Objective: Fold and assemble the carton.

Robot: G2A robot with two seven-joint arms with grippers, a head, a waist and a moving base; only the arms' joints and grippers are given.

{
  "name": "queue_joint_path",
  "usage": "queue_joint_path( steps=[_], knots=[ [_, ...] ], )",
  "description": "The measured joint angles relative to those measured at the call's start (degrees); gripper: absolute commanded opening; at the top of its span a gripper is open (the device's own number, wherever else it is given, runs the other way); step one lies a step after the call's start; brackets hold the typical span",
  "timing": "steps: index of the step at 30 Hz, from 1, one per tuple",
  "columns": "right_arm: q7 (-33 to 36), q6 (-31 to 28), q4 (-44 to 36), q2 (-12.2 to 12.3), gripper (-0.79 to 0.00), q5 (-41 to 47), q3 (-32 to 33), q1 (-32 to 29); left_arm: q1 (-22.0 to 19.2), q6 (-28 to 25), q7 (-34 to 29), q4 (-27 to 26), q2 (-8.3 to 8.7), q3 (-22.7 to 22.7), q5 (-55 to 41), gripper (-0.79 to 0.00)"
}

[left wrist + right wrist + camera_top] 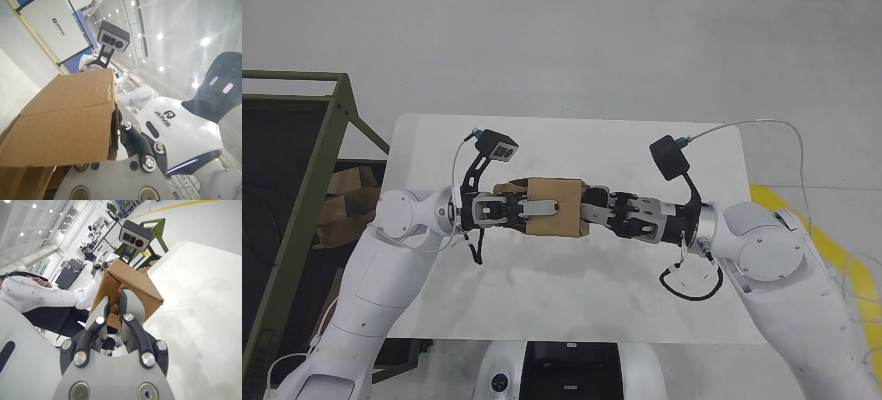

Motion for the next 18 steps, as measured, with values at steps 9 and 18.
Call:
queue_joint_path(
  steps=[9,18],
  knots=[
    [-1.1,-2.8,-1.3,0.5,-0.708,1.5,3.4,-3.1,0.1,0.0,1.0,-0.1,-0.02,-0.4,0.1,-0.785],
    [-1.5,-4.1,-1.4,0.7,-0.742,1.6,4.0,-4.1,0.2,0.3,1.2,-0.2,-0.06,-0.2,0.2,-0.785]
  ],
)
